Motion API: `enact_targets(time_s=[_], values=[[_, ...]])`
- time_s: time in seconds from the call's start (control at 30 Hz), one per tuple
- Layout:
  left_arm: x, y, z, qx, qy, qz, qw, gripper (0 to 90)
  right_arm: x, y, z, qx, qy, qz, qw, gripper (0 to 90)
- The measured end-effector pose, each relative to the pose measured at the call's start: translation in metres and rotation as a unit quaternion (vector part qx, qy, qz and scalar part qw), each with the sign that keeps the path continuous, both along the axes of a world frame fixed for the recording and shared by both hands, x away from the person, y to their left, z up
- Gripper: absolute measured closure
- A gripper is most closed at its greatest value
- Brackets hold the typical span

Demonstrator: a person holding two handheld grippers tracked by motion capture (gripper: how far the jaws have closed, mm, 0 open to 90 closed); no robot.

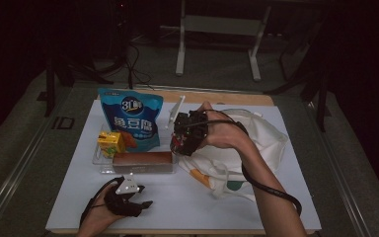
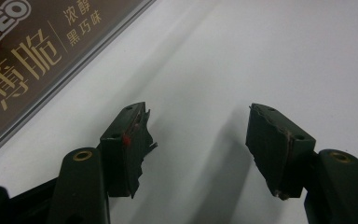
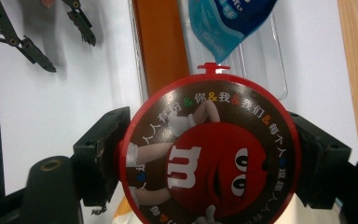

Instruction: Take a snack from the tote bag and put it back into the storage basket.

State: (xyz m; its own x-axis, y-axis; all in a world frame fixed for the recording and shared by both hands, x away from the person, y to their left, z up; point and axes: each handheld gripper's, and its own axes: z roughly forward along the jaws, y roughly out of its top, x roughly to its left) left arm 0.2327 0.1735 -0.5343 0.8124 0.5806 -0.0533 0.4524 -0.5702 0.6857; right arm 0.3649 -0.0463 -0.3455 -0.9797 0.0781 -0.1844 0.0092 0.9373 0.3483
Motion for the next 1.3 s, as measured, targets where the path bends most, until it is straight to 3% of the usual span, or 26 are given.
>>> enact_targets(time_s=[1.3], values=[[0.0,0.001,0.0,0.0,0.0,-0.001,1.0,38.7,0.013,0.032,-0.02,0.018,0.008,0.019,0.9996,23.4]])
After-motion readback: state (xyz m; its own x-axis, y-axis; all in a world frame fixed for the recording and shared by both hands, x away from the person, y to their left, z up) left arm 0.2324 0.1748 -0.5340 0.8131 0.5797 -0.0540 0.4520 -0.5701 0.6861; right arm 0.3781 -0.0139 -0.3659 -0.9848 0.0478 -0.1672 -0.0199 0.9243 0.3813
